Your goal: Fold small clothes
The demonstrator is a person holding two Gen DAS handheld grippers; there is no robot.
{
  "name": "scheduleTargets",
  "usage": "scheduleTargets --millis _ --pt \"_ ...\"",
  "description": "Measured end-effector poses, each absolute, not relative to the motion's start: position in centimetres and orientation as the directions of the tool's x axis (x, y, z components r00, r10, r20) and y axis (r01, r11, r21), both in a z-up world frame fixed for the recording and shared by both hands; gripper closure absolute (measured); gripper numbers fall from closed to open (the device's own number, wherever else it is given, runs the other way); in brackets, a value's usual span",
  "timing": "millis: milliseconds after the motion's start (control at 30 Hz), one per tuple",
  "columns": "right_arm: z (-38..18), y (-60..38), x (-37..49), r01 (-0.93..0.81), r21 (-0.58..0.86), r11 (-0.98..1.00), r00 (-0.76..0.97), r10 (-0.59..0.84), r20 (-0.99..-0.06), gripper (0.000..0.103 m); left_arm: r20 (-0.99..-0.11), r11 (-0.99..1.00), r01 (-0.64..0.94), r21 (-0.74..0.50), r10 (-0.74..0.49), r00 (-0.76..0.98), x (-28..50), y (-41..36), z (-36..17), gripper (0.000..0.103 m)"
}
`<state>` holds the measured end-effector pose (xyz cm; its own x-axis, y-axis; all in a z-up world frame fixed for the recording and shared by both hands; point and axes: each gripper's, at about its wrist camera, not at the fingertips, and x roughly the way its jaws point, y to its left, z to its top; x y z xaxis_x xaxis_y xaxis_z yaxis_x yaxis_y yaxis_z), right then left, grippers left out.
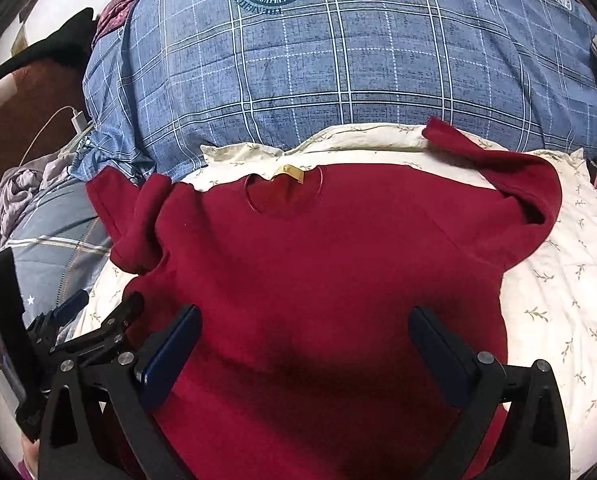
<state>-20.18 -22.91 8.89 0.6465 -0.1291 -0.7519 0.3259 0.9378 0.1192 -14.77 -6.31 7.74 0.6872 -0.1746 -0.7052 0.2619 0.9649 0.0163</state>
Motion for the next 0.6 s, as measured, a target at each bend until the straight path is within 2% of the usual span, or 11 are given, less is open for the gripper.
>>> scheduleTargets --millis 600 --pt "6.7 -21.6 -18.2 0.281 0.072 0.957 0.625 -0.126 -0.770 0.001 -0.709 0.968 0.250 0.007 -0.172 0.684 -13.9 -5.7 6.6 0.007"
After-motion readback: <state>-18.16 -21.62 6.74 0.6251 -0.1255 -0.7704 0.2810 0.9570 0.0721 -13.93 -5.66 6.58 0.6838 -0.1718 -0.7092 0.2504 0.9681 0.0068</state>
